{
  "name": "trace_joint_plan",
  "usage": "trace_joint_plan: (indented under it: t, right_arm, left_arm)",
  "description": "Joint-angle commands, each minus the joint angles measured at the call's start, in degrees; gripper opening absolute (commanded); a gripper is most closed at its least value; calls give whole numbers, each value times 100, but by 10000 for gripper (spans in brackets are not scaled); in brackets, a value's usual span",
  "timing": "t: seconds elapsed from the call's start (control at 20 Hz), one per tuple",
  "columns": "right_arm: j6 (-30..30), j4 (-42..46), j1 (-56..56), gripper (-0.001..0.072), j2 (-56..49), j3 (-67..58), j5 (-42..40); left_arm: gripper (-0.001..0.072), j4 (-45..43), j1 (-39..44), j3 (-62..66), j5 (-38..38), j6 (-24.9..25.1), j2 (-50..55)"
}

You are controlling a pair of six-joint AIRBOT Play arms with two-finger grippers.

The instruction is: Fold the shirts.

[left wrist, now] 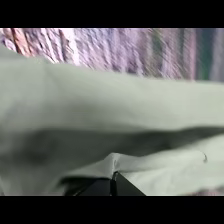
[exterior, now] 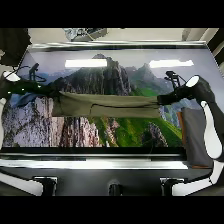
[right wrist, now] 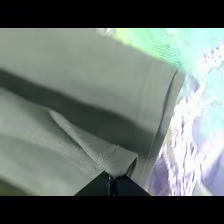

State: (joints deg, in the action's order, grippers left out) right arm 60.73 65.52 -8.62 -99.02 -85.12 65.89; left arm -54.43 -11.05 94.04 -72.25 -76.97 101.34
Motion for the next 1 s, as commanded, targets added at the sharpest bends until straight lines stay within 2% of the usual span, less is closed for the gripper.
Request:
trace_joint_plan:
  t: [0.0,0.1,0.15,0.2,0.25,0.3,0.35,0.5,0.55,0.7,0.8,0.9,0.95]
  right_arm:
    - [192,-61,48,37,-503,-164,-166]
    - [190,-66,68,37,-627,-164,-79]
    - [188,-101,70,38,-640,-164,-28]
    - [170,-197,33,77,-597,-173,33]
    - [87,-293,-72,263,-485,-195,179]
    - [-155,-378,-234,506,-330,-212,374]
    - [-417,-424,-426,606,-177,-212,498]
    - [-428,-769,-1126,645,-179,-136,879]
    - [-411,-1117,-1257,689,-286,-17,901]
    - [-417,-2164,-1237,700,-706,297,918]
    - [-345,-2465,-1062,699,-907,299,826]
    - [55,-2430,-844,682,-975,299,505]
    - [227,-2430,-721,612,-990,299,369]
  left_arm:
    - [30,2,7,535,-157,-616,940]
    - [48,15,11,535,-367,-667,1128]
    - [206,81,15,538,-422,-667,1132]
    - [397,192,-9,566,-457,-667,1097]
    - [497,295,-81,643,-511,-664,1027]
    - [510,354,-175,748,-566,-662,931]
    - [510,369,-267,839,-605,-662,820]
    - [507,551,-411,901,-756,-643,308]
    - [507,610,-382,901,-791,-575,120]
    - [505,627,-177,901,-787,-509,-457]
    - [500,627,22,903,-782,-391,-793]
    - [500,627,238,903,-782,-380,-1047]
    - [500,627,354,901,-782,-348,-1141]
